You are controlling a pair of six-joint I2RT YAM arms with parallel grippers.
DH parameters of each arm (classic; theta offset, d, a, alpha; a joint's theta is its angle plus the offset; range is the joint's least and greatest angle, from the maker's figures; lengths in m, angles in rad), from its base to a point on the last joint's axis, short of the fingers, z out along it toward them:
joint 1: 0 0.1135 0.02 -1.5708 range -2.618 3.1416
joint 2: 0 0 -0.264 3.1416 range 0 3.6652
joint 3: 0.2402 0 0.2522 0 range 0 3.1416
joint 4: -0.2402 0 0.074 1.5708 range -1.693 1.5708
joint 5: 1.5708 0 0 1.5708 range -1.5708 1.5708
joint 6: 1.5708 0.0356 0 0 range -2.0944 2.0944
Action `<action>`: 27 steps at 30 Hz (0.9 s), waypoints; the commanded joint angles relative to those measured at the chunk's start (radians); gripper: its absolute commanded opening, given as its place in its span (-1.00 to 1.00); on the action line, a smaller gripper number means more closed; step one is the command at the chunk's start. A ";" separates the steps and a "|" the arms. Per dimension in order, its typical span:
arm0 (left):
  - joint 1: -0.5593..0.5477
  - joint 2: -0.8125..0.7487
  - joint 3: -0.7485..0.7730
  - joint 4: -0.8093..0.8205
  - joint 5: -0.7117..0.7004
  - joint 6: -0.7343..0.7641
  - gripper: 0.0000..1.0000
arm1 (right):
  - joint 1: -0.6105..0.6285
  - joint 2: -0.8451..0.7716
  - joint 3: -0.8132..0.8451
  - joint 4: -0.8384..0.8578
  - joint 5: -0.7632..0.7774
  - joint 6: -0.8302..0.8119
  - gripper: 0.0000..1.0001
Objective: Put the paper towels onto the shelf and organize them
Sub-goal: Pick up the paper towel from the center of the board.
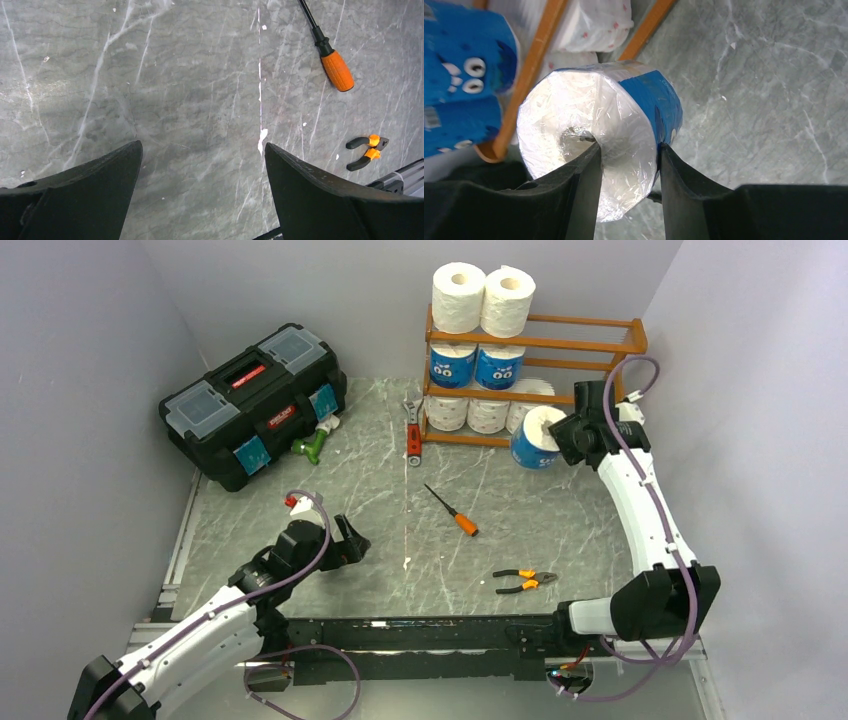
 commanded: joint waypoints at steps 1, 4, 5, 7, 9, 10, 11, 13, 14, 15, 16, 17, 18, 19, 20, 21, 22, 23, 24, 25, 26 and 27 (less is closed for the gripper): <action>-0.001 -0.018 0.009 0.012 0.000 -0.008 0.96 | 0.001 -0.002 0.140 -0.009 0.093 0.159 -1.00; -0.001 -0.023 0.013 0.005 -0.004 -0.008 0.96 | -0.001 0.070 0.222 -0.022 0.105 0.178 -1.00; -0.001 -0.023 0.020 0.000 -0.007 -0.007 0.96 | -0.001 0.096 0.255 -0.030 0.109 0.179 -1.00; -0.001 -0.024 0.028 -0.011 -0.014 -0.005 0.96 | -0.001 0.143 0.310 -0.047 0.119 0.182 -1.00; -0.001 -0.030 0.026 -0.015 -0.019 -0.005 0.96 | -0.001 0.178 0.354 -0.056 0.133 0.177 -1.00; -0.001 -0.035 0.026 -0.017 -0.022 -0.006 0.96 | 0.000 0.190 0.370 -0.059 0.147 0.179 -1.00; -0.001 -0.042 0.026 -0.021 -0.027 -0.006 0.96 | -0.001 0.201 0.379 -0.058 0.155 0.184 -1.00; -0.002 -0.055 0.025 -0.030 -0.039 -0.005 0.96 | -0.001 0.218 0.398 -0.039 0.176 0.177 -1.00; -0.002 -0.062 0.026 -0.037 -0.044 -0.005 0.97 | -0.001 0.228 0.408 -0.034 0.180 0.179 -1.00; -0.001 -0.068 0.025 -0.040 -0.048 -0.005 0.97 | -0.002 0.240 0.425 -0.030 0.184 0.180 -1.00; -0.001 -0.075 0.025 -0.043 -0.051 -0.006 0.97 | -0.001 0.250 0.439 -0.024 0.191 0.179 -1.00; -0.001 -0.079 0.024 -0.046 -0.053 -0.006 0.97 | -0.001 0.260 0.451 -0.019 0.196 0.181 -1.00; -0.001 -0.083 0.024 -0.049 -0.057 -0.008 0.97 | -0.002 0.270 0.459 -0.009 0.197 0.180 -1.00; -0.002 -0.088 0.023 -0.051 -0.060 -0.008 0.97 | -0.002 0.278 0.462 0.005 0.203 0.181 -1.00; -0.001 -0.092 0.024 -0.055 -0.065 -0.010 0.97 | -0.001 0.286 0.462 0.018 0.210 0.181 -1.00; -0.001 -0.096 0.022 -0.057 -0.067 -0.011 0.97 | -0.002 0.296 0.460 0.031 0.215 0.181 -1.00; -0.002 -0.100 0.023 -0.058 -0.070 -0.012 0.97 | -0.002 0.303 0.460 0.040 0.218 0.181 -1.00; -0.001 -0.102 0.022 -0.058 -0.073 -0.012 0.97 | -0.001 0.317 0.466 0.041 0.219 0.181 -1.00; -0.001 -0.104 0.021 -0.059 -0.076 -0.013 0.98 | -0.002 0.329 0.474 0.035 0.220 0.181 -1.00; -0.002 -0.107 0.022 -0.063 -0.077 -0.014 0.98 | -0.002 0.344 0.482 0.032 0.220 0.180 -1.00; -0.001 -0.107 0.023 -0.065 -0.080 -0.014 0.98 | -0.002 0.355 0.487 0.029 0.218 0.181 -1.00; -0.001 -0.109 0.024 -0.068 -0.082 -0.014 0.98 | -0.002 0.363 0.489 0.032 0.220 0.182 -1.00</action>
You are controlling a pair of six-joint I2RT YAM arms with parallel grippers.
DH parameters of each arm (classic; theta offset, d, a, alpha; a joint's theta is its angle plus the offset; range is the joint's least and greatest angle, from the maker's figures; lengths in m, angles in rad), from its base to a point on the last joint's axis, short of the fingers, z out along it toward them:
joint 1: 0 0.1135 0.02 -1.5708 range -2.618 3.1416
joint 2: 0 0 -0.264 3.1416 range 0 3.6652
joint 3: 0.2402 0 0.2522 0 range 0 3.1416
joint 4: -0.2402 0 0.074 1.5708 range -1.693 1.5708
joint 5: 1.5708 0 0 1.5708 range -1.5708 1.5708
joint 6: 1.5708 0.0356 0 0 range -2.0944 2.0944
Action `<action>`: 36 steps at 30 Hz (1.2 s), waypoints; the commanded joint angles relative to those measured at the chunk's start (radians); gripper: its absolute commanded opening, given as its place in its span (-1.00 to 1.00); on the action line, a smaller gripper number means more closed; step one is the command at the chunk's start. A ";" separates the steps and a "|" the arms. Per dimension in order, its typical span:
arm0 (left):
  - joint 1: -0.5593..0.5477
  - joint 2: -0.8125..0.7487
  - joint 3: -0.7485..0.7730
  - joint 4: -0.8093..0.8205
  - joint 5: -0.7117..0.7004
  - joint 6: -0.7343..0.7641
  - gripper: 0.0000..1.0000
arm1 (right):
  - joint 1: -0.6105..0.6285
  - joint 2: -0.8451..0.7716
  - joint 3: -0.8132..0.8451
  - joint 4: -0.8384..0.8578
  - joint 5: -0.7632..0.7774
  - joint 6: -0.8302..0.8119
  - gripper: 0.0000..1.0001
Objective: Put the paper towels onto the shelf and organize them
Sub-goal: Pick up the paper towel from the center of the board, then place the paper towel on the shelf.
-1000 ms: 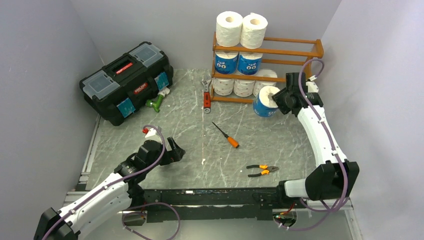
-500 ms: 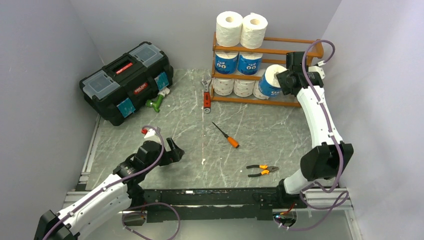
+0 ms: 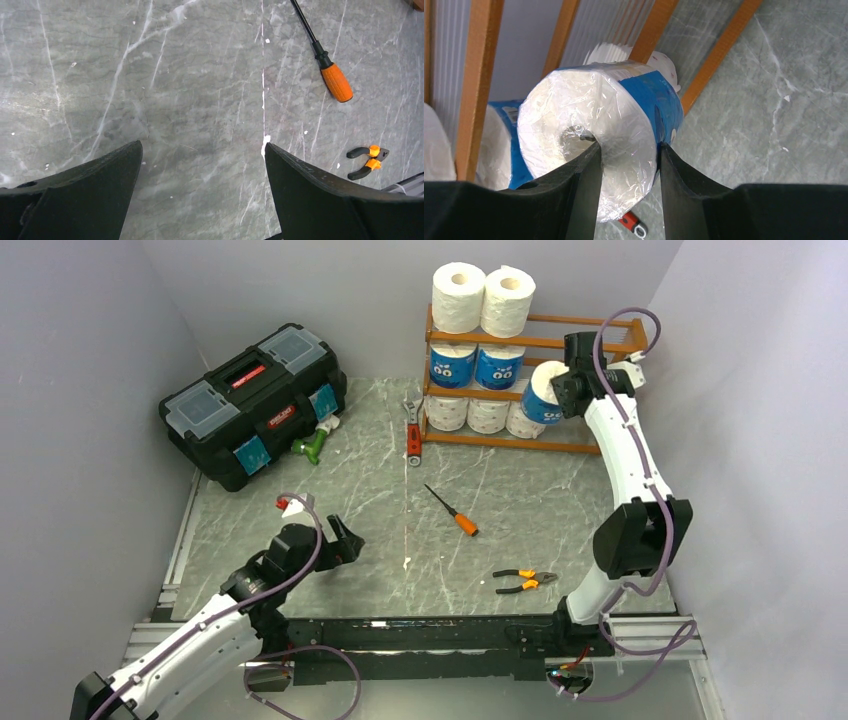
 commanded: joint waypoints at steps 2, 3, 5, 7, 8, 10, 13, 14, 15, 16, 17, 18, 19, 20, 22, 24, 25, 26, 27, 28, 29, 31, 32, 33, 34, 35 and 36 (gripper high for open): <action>-0.001 -0.013 0.026 -0.001 -0.028 -0.013 0.98 | -0.001 0.028 0.040 0.114 0.038 0.022 -1.00; -0.001 -0.014 0.026 0.001 -0.029 -0.012 0.98 | -0.001 0.021 0.021 0.139 0.039 0.022 -1.00; -0.002 -0.010 0.028 0.001 -0.029 -0.010 0.98 | -0.001 0.010 -0.016 0.179 0.045 0.029 -1.00; -0.002 0.000 0.031 0.005 -0.028 -0.009 0.98 | -0.001 0.005 -0.026 0.192 0.057 0.036 -1.00; -0.001 0.004 0.032 0.007 -0.030 -0.009 0.98 | -0.002 0.006 -0.023 0.193 0.062 0.039 -1.00; -0.002 0.013 0.033 0.012 -0.030 -0.008 0.98 | -0.002 0.009 -0.018 0.207 0.066 0.037 -1.00; -0.001 0.027 0.035 0.022 -0.028 -0.010 0.97 | -0.002 0.030 0.016 0.199 0.074 0.041 -1.00; -0.001 0.031 0.034 0.026 -0.028 -0.010 0.97 | -0.001 0.041 0.031 0.193 0.075 0.040 -1.00; -0.002 0.033 0.035 0.028 -0.029 -0.011 0.97 | -0.002 0.051 0.045 0.183 0.075 0.043 -1.00; -0.001 0.036 0.034 0.029 -0.030 -0.013 0.97 | -0.002 0.059 0.056 0.180 0.074 0.044 -1.00; -0.001 0.038 0.033 0.030 -0.031 -0.015 0.97 | -0.002 0.065 0.064 0.181 0.073 0.044 -1.00; -0.001 0.038 0.032 0.032 -0.033 -0.017 0.97 | -0.001 0.071 0.069 0.182 0.071 0.046 -1.00; -0.001 0.038 0.030 0.032 -0.036 -0.017 0.97 | -0.002 0.078 0.074 0.182 0.071 0.050 -1.00; -0.001 0.037 0.029 0.035 -0.035 -0.018 0.98 | -0.002 0.084 0.078 0.183 0.071 0.053 -1.00; -0.002 0.038 0.024 0.040 -0.039 -0.019 0.98 | -0.002 0.099 0.096 0.175 0.071 0.066 -1.00; -0.001 0.044 0.025 0.045 -0.042 -0.018 0.98 | -0.003 0.112 0.113 0.174 0.069 0.069 -1.00; -0.001 0.051 0.028 0.044 -0.043 -0.016 0.98 | -0.003 0.116 0.120 0.173 0.068 0.070 -1.00; -0.001 0.055 0.031 0.044 -0.044 -0.014 0.98 | -0.003 0.118 0.126 0.175 0.069 0.070 -1.00; -0.001 0.060 0.035 0.044 -0.044 -0.013 0.98 | -0.003 0.120 0.130 0.180 0.070 0.069 -1.00; -0.001 0.063 0.035 0.046 -0.046 -0.013 0.98 | -0.003 0.123 0.136 0.181 0.073 0.070 -1.00; -0.002 0.067 0.034 0.049 -0.046 -0.013 0.98 | -0.003 0.126 0.143 0.183 0.075 0.067 -1.00; -0.001 0.073 0.032 0.056 -0.044 -0.015 0.98 | -0.002 0.141 0.165 0.173 0.079 0.063 -1.00; -0.001 0.075 0.032 0.057 -0.044 -0.015 0.98 | -0.004 0.149 0.175 0.167 0.081 0.062 -1.00; -0.002 0.077 0.032 0.060 -0.043 -0.013 0.98 | -0.003 0.154 0.181 0.163 0.081 0.060 -1.00; -0.002 0.080 0.033 0.060 -0.044 -0.013 0.98 | -0.005 0.159 0.183 0.163 0.082 0.060 -1.00; -0.001 0.082 0.033 0.062 -0.043 -0.013 0.98 | -0.005 0.161 0.182 0.164 0.082 0.062 -1.00; -0.002 0.084 0.033 0.063 -0.042 -0.013 0.98 | -0.008 0.162 0.179 0.168 0.082 0.061 -1.00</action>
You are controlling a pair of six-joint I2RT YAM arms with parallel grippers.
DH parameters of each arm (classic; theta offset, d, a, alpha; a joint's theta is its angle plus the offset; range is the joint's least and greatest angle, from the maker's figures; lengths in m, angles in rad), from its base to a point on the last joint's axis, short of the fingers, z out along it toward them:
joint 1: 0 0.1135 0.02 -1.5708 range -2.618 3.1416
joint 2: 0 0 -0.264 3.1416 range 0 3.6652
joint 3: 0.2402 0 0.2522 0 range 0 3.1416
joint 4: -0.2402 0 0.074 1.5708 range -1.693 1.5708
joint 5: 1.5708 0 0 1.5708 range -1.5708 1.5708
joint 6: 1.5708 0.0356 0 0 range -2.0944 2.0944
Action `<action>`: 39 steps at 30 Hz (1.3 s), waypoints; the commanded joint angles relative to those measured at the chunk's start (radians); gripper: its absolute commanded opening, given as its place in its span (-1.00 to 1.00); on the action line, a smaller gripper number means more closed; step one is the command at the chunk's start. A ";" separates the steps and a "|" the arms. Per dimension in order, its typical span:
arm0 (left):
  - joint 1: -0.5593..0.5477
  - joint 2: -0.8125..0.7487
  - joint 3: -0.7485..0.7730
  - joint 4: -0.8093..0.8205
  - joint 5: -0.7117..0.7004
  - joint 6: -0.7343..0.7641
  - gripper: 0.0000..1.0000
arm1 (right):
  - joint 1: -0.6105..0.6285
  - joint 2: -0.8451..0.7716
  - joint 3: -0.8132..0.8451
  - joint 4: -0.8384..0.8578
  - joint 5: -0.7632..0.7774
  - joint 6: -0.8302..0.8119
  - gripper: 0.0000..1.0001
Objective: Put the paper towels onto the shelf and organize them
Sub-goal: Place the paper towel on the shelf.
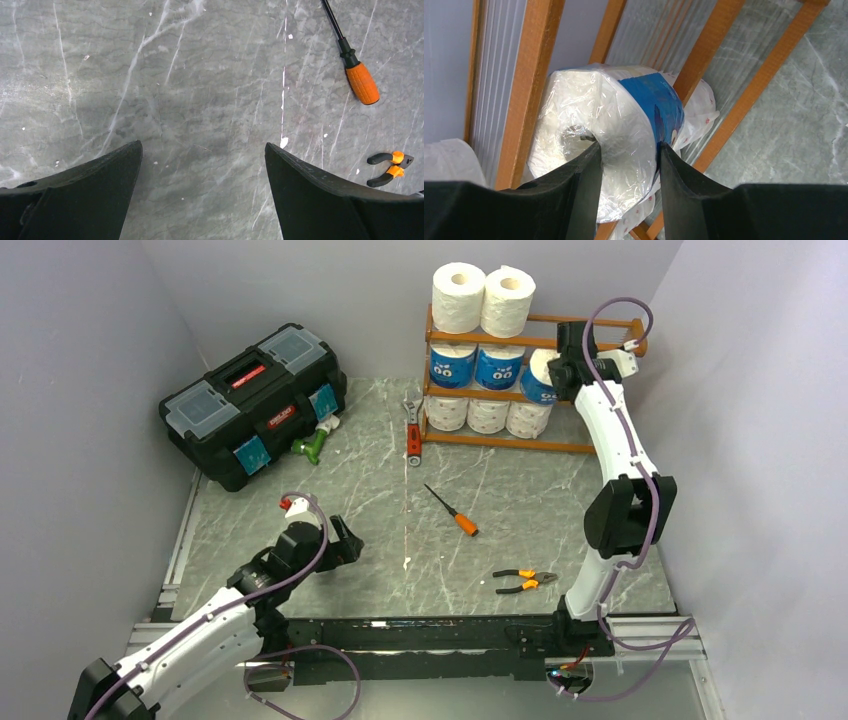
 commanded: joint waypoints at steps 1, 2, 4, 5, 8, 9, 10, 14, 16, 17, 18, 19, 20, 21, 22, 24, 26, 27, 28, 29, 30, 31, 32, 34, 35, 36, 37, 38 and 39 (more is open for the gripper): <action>-0.001 0.007 0.032 0.053 -0.016 -0.010 0.98 | -0.009 0.003 0.053 0.070 0.031 0.019 -1.00; -0.002 0.009 0.032 0.054 -0.015 -0.009 0.98 | -0.011 0.004 0.049 0.073 0.029 0.018 -1.00; -0.002 0.010 0.033 0.052 -0.017 -0.009 0.98 | -0.014 0.001 0.040 0.085 0.027 0.017 -1.00; -0.001 0.011 0.032 0.054 -0.016 -0.008 0.98 | -0.015 0.000 0.033 0.098 0.023 0.014 -1.00; -0.002 0.012 0.033 0.055 -0.017 -0.008 0.98 | -0.022 -0.001 0.029 0.113 0.006 0.011 -1.00; -0.001 0.014 0.032 0.053 -0.019 -0.008 0.98 | -0.024 0.000 0.030 0.114 0.000 0.011 -1.00; -0.001 0.015 0.033 0.055 -0.019 -0.007 0.98 | -0.026 0.000 0.032 0.115 -0.006 0.012 -1.00; -0.001 0.018 0.034 0.058 -0.018 -0.008 0.98 | -0.031 0.003 0.035 0.129 -0.026 0.002 -0.83; -0.002 0.018 0.034 0.058 -0.019 -0.008 0.98 | -0.031 0.006 0.041 0.131 -0.032 -0.003 -0.66; -0.002 0.016 0.034 0.057 -0.018 -0.008 0.98 | -0.031 0.007 0.044 0.132 -0.035 -0.004 -0.61; -0.002 0.016 0.034 0.057 -0.020 -0.008 0.98 | -0.032 0.007 0.045 0.133 -0.040 -0.006 -0.55; -0.002 0.014 0.033 0.057 -0.020 -0.008 0.98 | -0.033 0.007 0.045 0.136 -0.045 -0.008 -0.49; -0.002 0.012 0.033 0.055 -0.020 -0.008 0.98 | -0.032 0.007 0.045 0.138 -0.049 -0.010 -0.43; -0.001 0.013 0.033 0.055 -0.020 -0.008 0.98 | -0.032 0.006 0.045 0.138 -0.055 -0.010 -0.37; -0.002 0.012 0.034 0.055 -0.020 -0.008 0.98 | -0.033 0.005 0.045 0.138 -0.060 -0.012 -0.32; -0.001 0.011 0.034 0.053 -0.020 -0.008 0.98 | -0.032 0.003 0.042 0.140 -0.067 -0.015 -0.23; -0.001 0.011 0.034 0.054 -0.017 -0.008 0.98 | -0.032 0.001 0.041 0.139 -0.068 -0.017 -0.15; -0.002 0.012 0.034 0.055 -0.016 -0.008 0.98 | -0.033 0.001 0.042 0.138 -0.068 -0.021 -0.11; -0.002 0.012 0.033 0.055 -0.015 -0.009 0.98 | -0.032 0.001 0.042 0.136 -0.068 -0.020 -0.07; -0.001 0.012 0.034 0.054 -0.015 -0.009 0.98 | -0.033 0.001 0.042 0.133 -0.069 -0.023 0.00; -0.002 0.012 0.033 0.053 -0.015 -0.009 0.98 | -0.033 -0.001 0.042 0.133 -0.071 -0.025 0.05; -0.002 0.011 0.033 0.053 -0.015 -0.010 0.98 | -0.032 -0.002 0.041 0.133 -0.074 -0.028 0.12; -0.001 0.009 0.033 0.053 -0.014 -0.011 0.98 | -0.033 -0.001 0.040 0.134 -0.076 -0.028 0.18; -0.002 0.006 0.032 0.052 -0.014 -0.011 0.98 | -0.033 -0.004 0.040 0.133 -0.080 -0.032 0.22; -0.002 0.005 0.031 0.052 -0.014 -0.011 0.98 | -0.033 -0.006 0.040 0.133 -0.082 -0.033 0.23; -0.001 0.005 0.030 0.050 -0.015 -0.011 0.98 | -0.033 -0.005 0.039 0.134 -0.085 -0.036 0.23; -0.001 0.003 0.031 0.049 -0.015 -0.011 0.98 | -0.032 -0.007 0.038 0.132 -0.087 -0.037 0.23; -0.002 0.003 0.031 0.048 -0.014 -0.011 0.98 | -0.033 -0.009 0.036 0.134 -0.090 -0.039 0.24; -0.001 0.003 0.031 0.049 -0.013 -0.011 0.98 | -0.032 -0.013 0.030 0.138 -0.095 -0.042 0.24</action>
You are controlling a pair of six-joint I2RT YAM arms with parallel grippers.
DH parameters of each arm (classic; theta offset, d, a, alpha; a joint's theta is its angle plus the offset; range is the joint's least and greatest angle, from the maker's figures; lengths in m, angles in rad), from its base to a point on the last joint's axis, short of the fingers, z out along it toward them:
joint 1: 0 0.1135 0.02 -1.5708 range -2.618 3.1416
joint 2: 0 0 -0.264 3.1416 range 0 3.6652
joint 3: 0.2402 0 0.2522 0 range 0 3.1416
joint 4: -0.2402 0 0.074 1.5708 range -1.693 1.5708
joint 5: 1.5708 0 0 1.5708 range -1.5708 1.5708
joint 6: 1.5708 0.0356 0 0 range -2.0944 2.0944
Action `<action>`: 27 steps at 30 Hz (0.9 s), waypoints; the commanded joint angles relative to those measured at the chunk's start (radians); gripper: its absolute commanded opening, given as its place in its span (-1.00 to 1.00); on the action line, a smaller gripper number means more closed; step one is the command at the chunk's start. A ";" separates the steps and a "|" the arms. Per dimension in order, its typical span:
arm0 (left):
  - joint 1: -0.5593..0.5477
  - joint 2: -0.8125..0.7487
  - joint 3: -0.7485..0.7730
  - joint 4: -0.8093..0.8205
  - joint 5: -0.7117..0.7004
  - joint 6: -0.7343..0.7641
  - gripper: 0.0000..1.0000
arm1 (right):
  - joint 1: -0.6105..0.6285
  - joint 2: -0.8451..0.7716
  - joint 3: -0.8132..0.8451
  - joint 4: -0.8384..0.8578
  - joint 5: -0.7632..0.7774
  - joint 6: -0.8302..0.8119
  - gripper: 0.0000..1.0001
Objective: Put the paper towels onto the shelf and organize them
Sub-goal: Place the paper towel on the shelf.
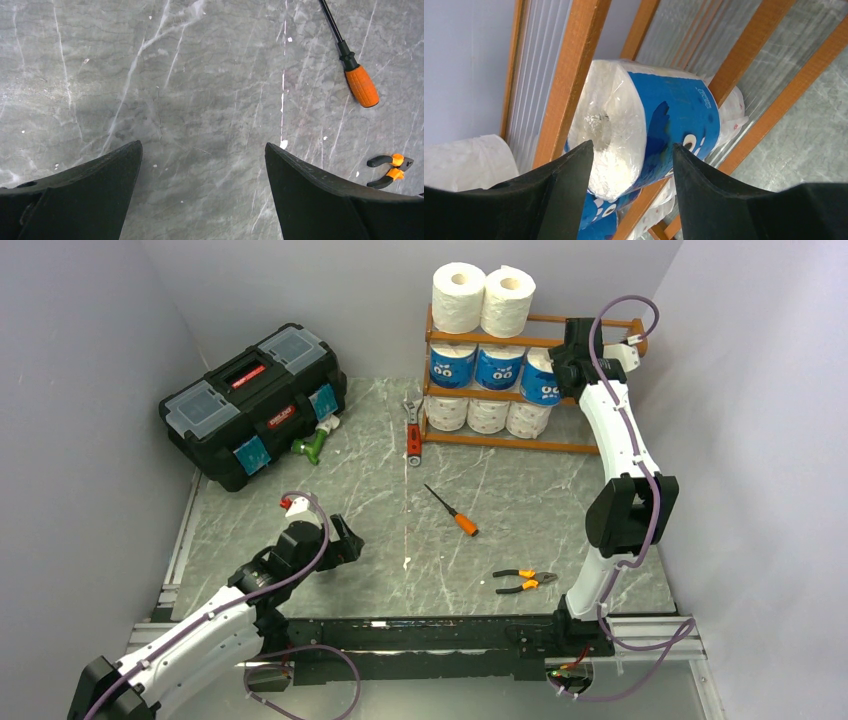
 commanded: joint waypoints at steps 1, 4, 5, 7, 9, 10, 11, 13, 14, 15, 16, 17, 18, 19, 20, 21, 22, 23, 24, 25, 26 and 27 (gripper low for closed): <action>-0.002 -0.013 0.031 0.030 -0.007 -0.011 0.98 | -0.004 -0.028 0.018 0.050 -0.018 -0.023 0.24; -0.001 -0.015 0.029 0.030 -0.006 -0.010 0.98 | -0.004 -0.060 -0.018 0.075 -0.044 -0.053 0.24; -0.002 -0.017 0.029 0.030 -0.006 -0.008 0.98 | -0.004 -0.072 -0.028 0.082 -0.051 -0.067 0.24; -0.002 -0.019 0.029 0.033 -0.004 -0.008 0.98 | -0.004 -0.092 -0.037 0.082 -0.066 -0.097 0.25; -0.001 -0.019 0.030 0.031 -0.002 -0.006 0.98 | -0.004 -0.119 -0.050 0.082 -0.076 -0.130 0.27; -0.001 -0.020 0.032 0.028 -0.001 -0.005 0.98 | -0.004 -0.133 -0.061 0.084 -0.080 -0.145 0.29; -0.001 -0.024 0.033 0.024 -0.001 -0.003 0.97 | -0.005 -0.147 -0.072 0.083 -0.085 -0.157 0.30; -0.002 -0.034 0.032 0.021 0.002 -0.004 0.97 | -0.005 -0.179 -0.093 0.074 -0.094 -0.184 0.32; -0.001 -0.041 0.030 0.019 0.003 -0.006 0.97 | -0.005 -0.198 -0.113 0.078 -0.100 -0.202 0.33; -0.001 -0.050 0.027 0.020 0.005 -0.006 0.97 | -0.004 -0.224 -0.134 0.085 -0.104 -0.219 0.38; -0.001 -0.058 0.023 0.020 0.007 -0.008 0.96 | -0.004 -0.252 -0.168 0.112 -0.111 -0.241 0.40; -0.001 -0.067 0.018 0.019 0.008 -0.009 0.96 | -0.004 -0.282 -0.206 0.145 -0.119 -0.270 0.39; -0.002 -0.074 0.015 0.016 0.008 -0.012 0.96 | -0.005 -0.319 -0.259 0.194 -0.125 -0.311 0.35; -0.001 -0.083 0.011 0.012 0.008 -0.014 0.96 | -0.005 -0.354 -0.326 0.253 -0.135 -0.352 0.29; -0.001 -0.091 0.008 0.010 0.007 -0.017 0.96 | -0.005 -0.395 -0.393 0.322 -0.143 -0.392 0.10; -0.001 -0.100 0.006 0.010 0.007 -0.018 0.96 | -0.005 -0.435 -0.472 0.397 -0.149 -0.426 -0.22; -0.001 -0.108 0.003 0.010 0.008 -0.019 0.95 | -0.006 -0.474 -0.580 0.475 -0.151 -0.461 -0.49; -0.001 -0.112 0.000 0.010 0.009 -0.020 0.95 | -0.006 -0.512 -0.652 0.561 -0.159 -0.492 -0.70; -0.001 -0.114 0.001 0.009 0.011 -0.020 0.95 | -0.007 -0.545 -0.722 0.645 -0.174 -0.528 -0.93; -0.002 -0.115 0.002 0.009 0.012 -0.020 0.95 | -0.008 -0.557 -0.767 0.716 -0.178 -0.553 -1.00; -0.002 -0.115 0.005 0.004 0.011 -0.020 0.95 | -0.009 -0.555 -0.797 0.750 -0.179 -0.574 -1.00; -0.002 -0.115 0.007 -0.004 0.008 -0.021 0.95 | -0.010 -0.542 -0.812 0.776 -0.184 -0.592 -1.00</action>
